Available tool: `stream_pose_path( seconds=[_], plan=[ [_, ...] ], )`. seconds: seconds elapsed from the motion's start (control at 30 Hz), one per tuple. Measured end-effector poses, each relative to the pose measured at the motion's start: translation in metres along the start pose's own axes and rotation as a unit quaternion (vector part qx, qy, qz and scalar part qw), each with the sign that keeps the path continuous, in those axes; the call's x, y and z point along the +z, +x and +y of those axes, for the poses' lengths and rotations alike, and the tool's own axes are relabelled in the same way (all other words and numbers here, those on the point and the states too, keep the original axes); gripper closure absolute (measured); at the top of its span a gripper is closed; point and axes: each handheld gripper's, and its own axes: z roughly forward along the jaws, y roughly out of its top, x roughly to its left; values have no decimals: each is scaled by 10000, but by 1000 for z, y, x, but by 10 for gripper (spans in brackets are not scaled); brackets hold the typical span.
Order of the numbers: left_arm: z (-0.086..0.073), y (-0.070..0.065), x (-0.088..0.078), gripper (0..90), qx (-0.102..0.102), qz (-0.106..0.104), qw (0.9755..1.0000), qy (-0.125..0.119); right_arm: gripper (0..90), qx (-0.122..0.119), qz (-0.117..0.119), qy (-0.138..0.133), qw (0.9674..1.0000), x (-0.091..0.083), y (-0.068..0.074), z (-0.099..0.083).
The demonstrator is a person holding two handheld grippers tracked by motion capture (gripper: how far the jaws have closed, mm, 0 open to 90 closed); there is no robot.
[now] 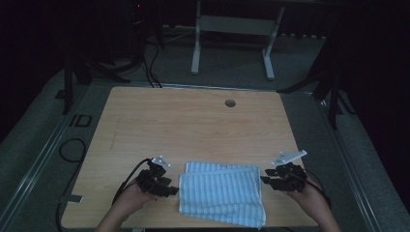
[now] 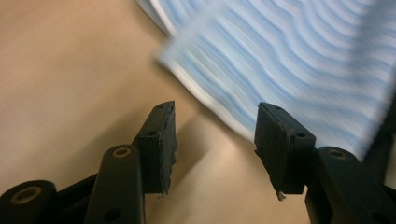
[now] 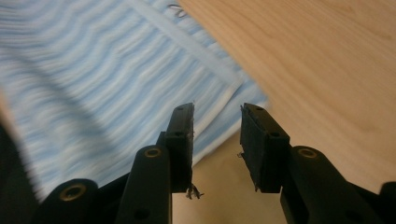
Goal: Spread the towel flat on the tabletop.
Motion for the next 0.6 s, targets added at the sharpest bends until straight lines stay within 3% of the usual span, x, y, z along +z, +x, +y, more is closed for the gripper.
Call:
stream_pose_path(
  seconds=[0.07, 0.13, 0.2, 0.3, 0.4, 0.47, 0.53, 0.6],
  plan=[
    [6, 3, 5, 482, -17, 69, 10000, 31, 611, -2, -2, 66, 10000, 7, -2, 4],
    [15, 6, 15, 453, 54, 113, 9999, 107, 583, -4, 12, 316, 9995, 34, -8, 12],
    [22, 7, 24, 449, 170, 265, 9992, 254, 574, 71, 56, 456, 9989, 49, -10, 15],
    [28, 10, 35, 440, 191, 334, 9988, 318, 571, 84, 103, 569, 9983, 68, -13, 16],
    [31, 8, 38, 438, 181, 341, 9989, 254, 676, 73, 143, 625, 9979, 78, -13, 16],
    [31, 2, 39, 571, 347, 286, 9986, 272, 801, 7, 227, 612, 9979, 79, -10, 16],
    [30, -4, 34, 735, 394, 172, 9988, 243, 827, -48, 182, 523, 9985, 74, -7, 16],
    [29, -9, 28, 810, 449, 91, 9987, 228, 833, -64, 214, 396, 9990, 65, -6, 14]
  ],
)
